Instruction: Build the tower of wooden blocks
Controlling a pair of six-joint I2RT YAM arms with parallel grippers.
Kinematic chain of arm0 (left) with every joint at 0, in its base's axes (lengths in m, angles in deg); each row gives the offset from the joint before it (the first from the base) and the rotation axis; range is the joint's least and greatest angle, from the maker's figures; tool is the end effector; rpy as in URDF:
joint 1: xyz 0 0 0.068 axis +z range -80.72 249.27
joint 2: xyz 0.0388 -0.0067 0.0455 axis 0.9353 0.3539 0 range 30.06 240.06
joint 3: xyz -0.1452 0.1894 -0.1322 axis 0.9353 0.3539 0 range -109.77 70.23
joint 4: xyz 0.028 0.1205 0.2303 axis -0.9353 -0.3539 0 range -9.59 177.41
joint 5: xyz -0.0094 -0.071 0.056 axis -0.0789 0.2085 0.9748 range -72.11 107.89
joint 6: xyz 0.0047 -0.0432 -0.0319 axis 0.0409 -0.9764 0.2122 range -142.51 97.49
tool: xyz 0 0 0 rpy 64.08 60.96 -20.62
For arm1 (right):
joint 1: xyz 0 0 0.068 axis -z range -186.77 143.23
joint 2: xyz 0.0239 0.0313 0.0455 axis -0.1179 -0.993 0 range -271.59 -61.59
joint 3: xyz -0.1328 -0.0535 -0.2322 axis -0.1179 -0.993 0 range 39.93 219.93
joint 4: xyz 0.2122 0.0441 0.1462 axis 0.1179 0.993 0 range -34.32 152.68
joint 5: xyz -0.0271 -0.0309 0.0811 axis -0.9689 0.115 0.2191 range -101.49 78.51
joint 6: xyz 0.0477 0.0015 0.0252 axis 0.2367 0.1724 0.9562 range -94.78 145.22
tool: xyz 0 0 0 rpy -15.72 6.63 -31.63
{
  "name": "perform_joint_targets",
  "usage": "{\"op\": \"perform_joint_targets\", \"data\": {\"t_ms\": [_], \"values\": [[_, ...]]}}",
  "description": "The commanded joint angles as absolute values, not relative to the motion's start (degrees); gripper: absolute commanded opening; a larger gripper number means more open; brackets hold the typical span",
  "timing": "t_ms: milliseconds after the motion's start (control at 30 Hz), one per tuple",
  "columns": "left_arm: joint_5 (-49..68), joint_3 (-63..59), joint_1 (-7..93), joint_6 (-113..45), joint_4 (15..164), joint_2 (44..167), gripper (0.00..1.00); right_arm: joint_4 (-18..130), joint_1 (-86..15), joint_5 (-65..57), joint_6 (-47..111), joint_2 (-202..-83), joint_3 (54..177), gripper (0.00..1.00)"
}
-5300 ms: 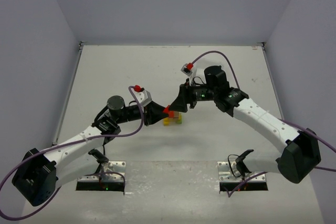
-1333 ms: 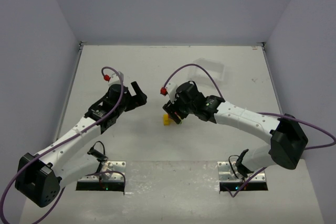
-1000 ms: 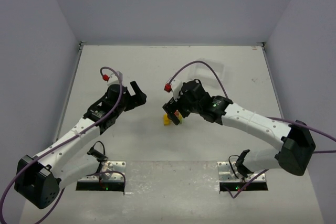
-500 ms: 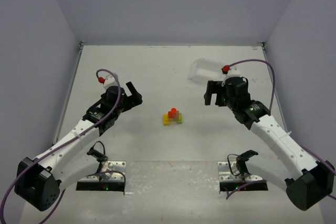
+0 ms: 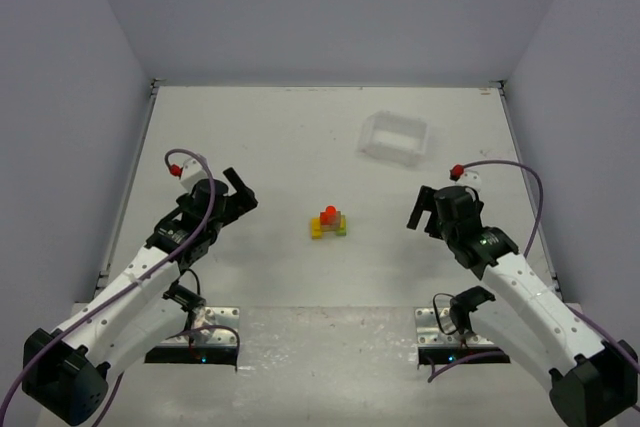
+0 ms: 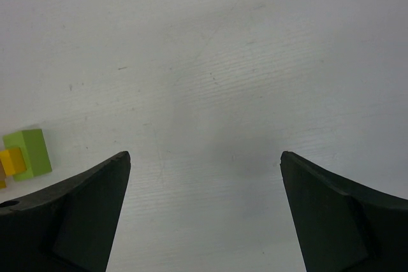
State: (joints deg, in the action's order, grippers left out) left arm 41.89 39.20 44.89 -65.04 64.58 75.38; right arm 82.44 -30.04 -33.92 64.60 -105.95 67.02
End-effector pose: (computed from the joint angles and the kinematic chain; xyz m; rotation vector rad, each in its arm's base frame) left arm 0.1622 -0.0575 0.2347 -0.5633 2.0874 -0.2082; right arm 0.1523 0.0507 0.2082 0.5056 2.2141 0.1157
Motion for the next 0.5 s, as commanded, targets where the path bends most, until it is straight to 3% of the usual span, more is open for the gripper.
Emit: {"op": "perform_joint_targets", "data": {"t_ms": [0, 467], "values": [[43.8, 39.5, 45.5, -65.8, 64.8, 73.9, 1.00, 81.8, -29.8, -39.2, 69.3, -104.0, 66.6, 0.99], [40.9, 41.2, 45.5, -63.1, 68.8, 72.4, 1.00, 78.4, -29.8, -42.4, 70.0, -97.8, 63.1, 0.99]]}}
